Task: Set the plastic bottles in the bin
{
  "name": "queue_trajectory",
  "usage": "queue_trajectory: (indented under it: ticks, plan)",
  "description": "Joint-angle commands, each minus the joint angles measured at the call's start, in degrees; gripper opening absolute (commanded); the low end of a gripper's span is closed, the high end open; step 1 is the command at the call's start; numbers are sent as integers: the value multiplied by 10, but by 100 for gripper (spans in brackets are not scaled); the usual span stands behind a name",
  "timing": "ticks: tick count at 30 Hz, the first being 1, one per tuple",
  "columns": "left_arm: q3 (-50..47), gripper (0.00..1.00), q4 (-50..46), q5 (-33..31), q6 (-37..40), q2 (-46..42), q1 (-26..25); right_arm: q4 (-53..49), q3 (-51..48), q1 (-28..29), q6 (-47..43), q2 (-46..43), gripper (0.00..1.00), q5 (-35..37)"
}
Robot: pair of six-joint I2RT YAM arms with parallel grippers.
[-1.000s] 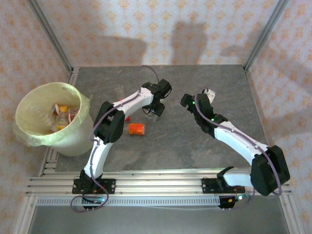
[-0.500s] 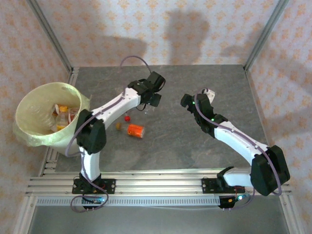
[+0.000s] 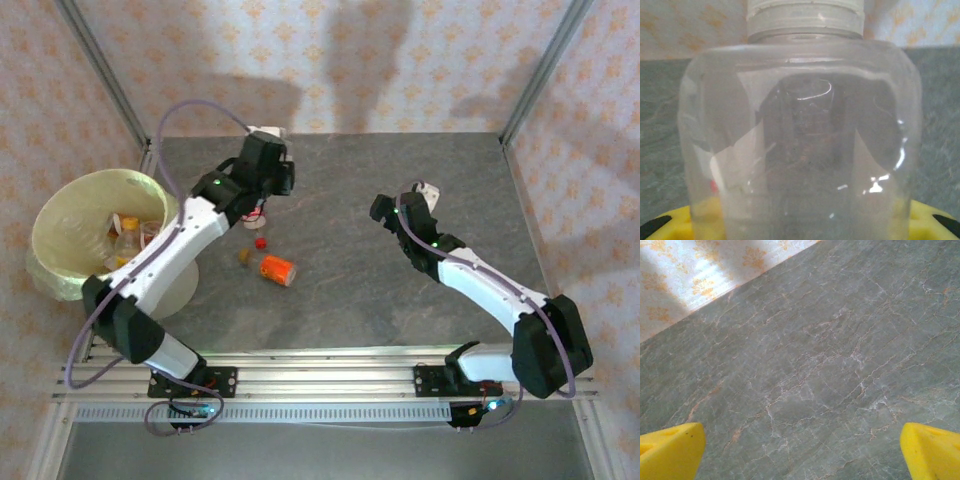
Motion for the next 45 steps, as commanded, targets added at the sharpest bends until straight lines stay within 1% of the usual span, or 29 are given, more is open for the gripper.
queue_trajectory:
  ticks: [1,3,5,9,13,16,17,19,20,21,23,25,29,34,37,39,40,43,45]
  plan:
    - [-2,48,15,-45,-18,-61,7,1,7,-3,-7,5,100,7]
    - [-3,48,14,-60,-13,-89,10,1,7,-3,-7,8,100,6]
    - [0,48,9,-89,-7,-118,15,2,9,-3,-7,10,100,4]
    - [7,49,-10,-209,-1,-168,19,8,13,-4,-9,18,100,0]
    - [15,49,-37,-287,14,-207,31,6,25,-4,-10,32,100,-9]
    - [21,49,-65,-334,25,-220,45,8,30,-5,-9,39,100,-15]
    - [24,49,-76,-359,27,-220,48,9,32,-5,-9,41,100,-17]
    - [31,48,-106,-436,35,-212,52,9,34,-5,-9,45,100,-20]
    - [33,48,-123,-459,32,-207,60,9,35,-4,-8,47,100,-21]
    - [37,48,-148,-466,23,-202,73,10,37,-4,-9,49,100,-22]
    - [35,48,-184,-445,-4,-201,105,10,40,-5,-10,50,100,-25]
    - [14,48,-196,-418,-22,-212,134,10,42,-5,-13,52,100,-25]
    - [-24,48,-220,-384,-47,-233,188,9,44,-4,-15,53,100,-25]
    - [-66,48,-248,-245,-50,-251,304,7,46,-4,-19,56,100,-28]
    - [-89,51,-255,-196,-42,-250,344,8,48,-5,-18,60,100,-32]
    - [-98,56,-253,-156,-32,-246,369,8,50,-5,-17,62,100,-35]
    - [-98,62,-253,-131,-26,-242,381,8,51,-5,-17,64,100,-36]
    - [-81,83,-258,-103,-29,-235,389,8,54,-5,-17,64,100,-37]
    - [-71,87,-250,-83,-28,-240,390,8,53,-5,-17,63,100,-36]
